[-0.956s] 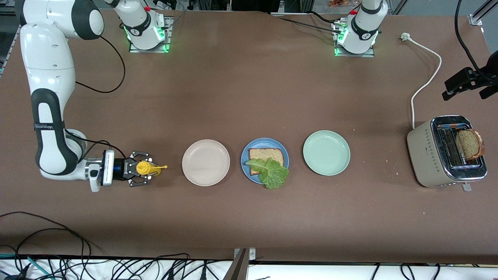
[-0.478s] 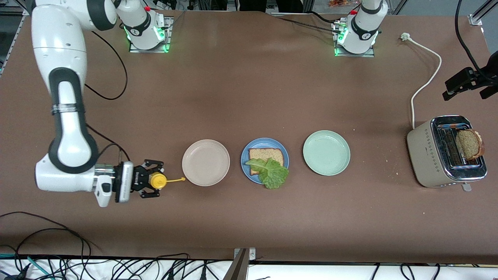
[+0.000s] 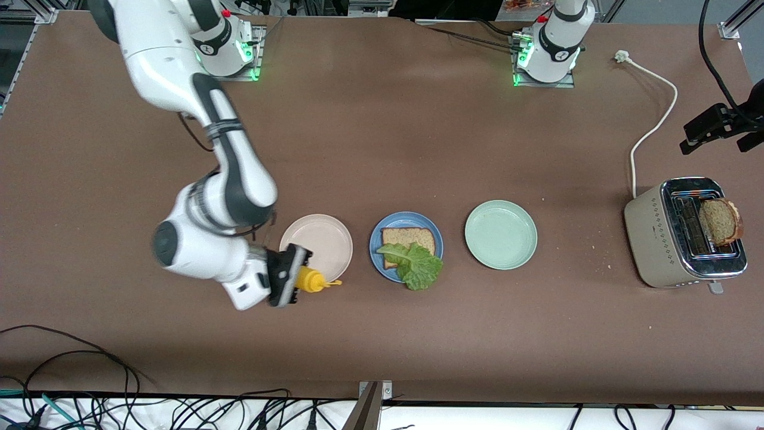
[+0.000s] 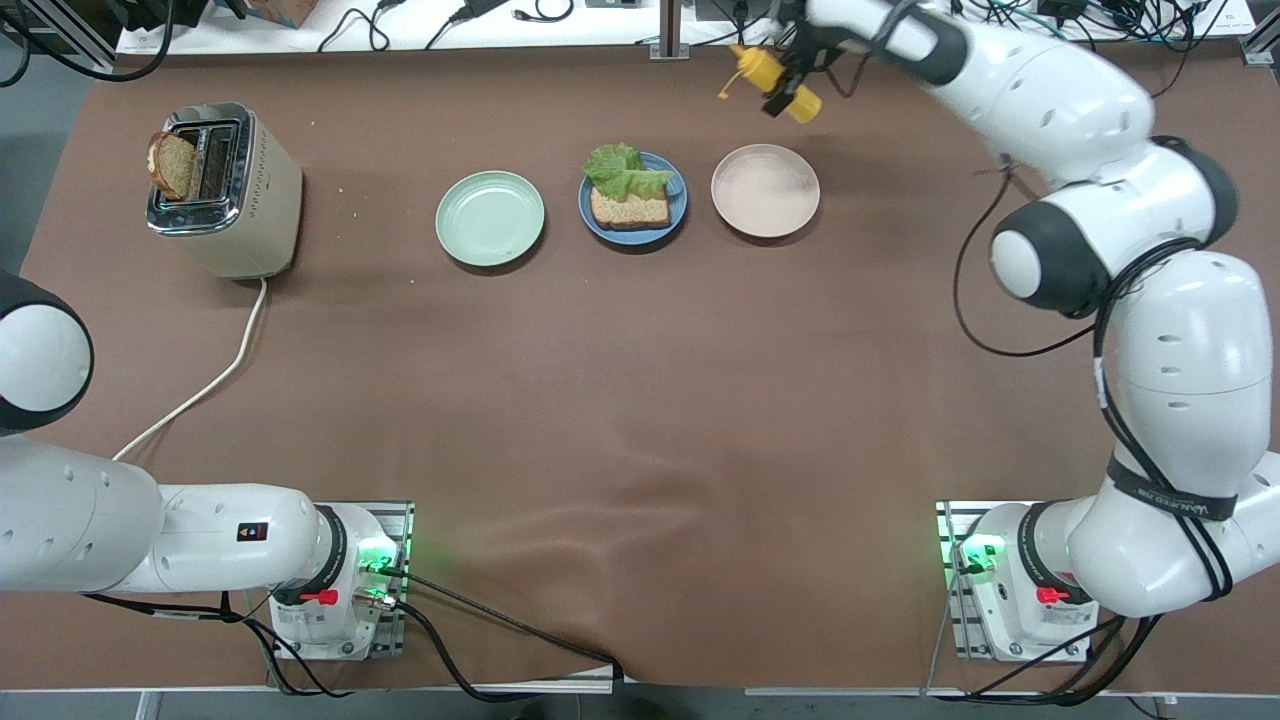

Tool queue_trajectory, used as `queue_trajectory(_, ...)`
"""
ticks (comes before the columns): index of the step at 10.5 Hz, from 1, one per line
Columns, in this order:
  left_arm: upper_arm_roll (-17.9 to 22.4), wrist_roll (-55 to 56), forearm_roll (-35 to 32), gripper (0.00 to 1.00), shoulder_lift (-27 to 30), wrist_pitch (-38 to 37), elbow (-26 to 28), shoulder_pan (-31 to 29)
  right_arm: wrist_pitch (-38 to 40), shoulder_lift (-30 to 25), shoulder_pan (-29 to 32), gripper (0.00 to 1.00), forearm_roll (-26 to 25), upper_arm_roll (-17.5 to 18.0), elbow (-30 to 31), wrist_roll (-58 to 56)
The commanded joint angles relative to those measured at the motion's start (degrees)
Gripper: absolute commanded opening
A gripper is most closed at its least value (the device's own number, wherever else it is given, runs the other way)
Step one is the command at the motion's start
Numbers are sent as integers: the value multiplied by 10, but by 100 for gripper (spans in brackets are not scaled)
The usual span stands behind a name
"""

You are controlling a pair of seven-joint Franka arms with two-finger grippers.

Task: Make sandwich in blue plate with both arms
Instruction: 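Lift the yellow bottle and carry it over the blue plate, then tilt the bottle nozzle over the lettuce with the right gripper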

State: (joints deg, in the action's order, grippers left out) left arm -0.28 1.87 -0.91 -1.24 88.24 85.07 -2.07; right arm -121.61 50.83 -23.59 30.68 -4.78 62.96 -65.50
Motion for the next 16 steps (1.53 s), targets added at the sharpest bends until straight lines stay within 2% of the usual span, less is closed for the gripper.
queue_trajectory(1, -1, 3, -9, 100, -5, -11, -15, -2, -38, 8, -83, 0, -195, -7, -6, 172)
queue_trajectory(8, -1, 2, -9, 100, -5, -11, -15, -3, -9, 31, -212, 0, -606, -7, 19, 493)
queue_trajectory(11, -1, 1, -9, 100, -5, -12, -15, -3, 62, 53, -258, 0, -750, -8, 22, 551)
queue_trajectory(13, 2, -3, -9, 100, -5, -12, -15, -5, 90, 63, -273, 0, -804, -8, 23, 553)
queue_trajectory(16, 2, -3, -9, 100, -5, -12, -15, -7, 90, 71, -279, 0, -832, -8, 23, 554)
